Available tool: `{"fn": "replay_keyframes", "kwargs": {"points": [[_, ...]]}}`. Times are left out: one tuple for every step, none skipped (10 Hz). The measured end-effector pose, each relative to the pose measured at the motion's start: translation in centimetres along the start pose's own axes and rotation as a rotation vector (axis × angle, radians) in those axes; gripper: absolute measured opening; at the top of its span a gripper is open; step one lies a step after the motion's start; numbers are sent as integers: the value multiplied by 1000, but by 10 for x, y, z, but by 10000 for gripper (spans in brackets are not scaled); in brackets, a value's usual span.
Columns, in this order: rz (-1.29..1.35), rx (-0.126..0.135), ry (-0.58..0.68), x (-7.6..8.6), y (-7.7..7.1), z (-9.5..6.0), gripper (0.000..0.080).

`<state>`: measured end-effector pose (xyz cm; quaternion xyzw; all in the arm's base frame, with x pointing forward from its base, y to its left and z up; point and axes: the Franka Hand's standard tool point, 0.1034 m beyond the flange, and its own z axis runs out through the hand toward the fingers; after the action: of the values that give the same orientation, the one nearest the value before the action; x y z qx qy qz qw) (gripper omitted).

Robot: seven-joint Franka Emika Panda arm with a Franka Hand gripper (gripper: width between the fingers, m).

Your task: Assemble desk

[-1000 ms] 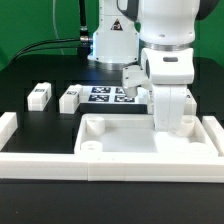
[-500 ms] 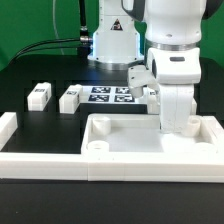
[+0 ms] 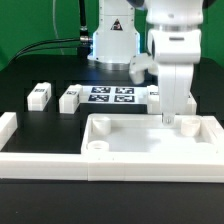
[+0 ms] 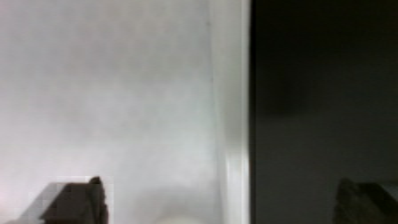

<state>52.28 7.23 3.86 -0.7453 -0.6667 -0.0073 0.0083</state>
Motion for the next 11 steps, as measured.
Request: {"fn": "replay_keyframes", "kwargs": {"points": [[40, -55, 20, -1, -12, -9, 648], [108, -72, 31, 2, -20, -11, 648], [221, -87, 45, 11, -27, -15, 649], [335, -93, 59, 29, -33, -16, 649], [315, -102, 68, 38, -34, -16, 649], [305, -102, 64, 31, -32, -15, 649], [311, -101, 64, 31, -32, -15, 649], [323, -100, 66, 32, -32, -15, 649], [327, -100, 66, 32, -32, -15, 649], [391, -97, 70, 32, -33, -15, 649], [546, -96, 88, 29, -39, -15, 649]]}}
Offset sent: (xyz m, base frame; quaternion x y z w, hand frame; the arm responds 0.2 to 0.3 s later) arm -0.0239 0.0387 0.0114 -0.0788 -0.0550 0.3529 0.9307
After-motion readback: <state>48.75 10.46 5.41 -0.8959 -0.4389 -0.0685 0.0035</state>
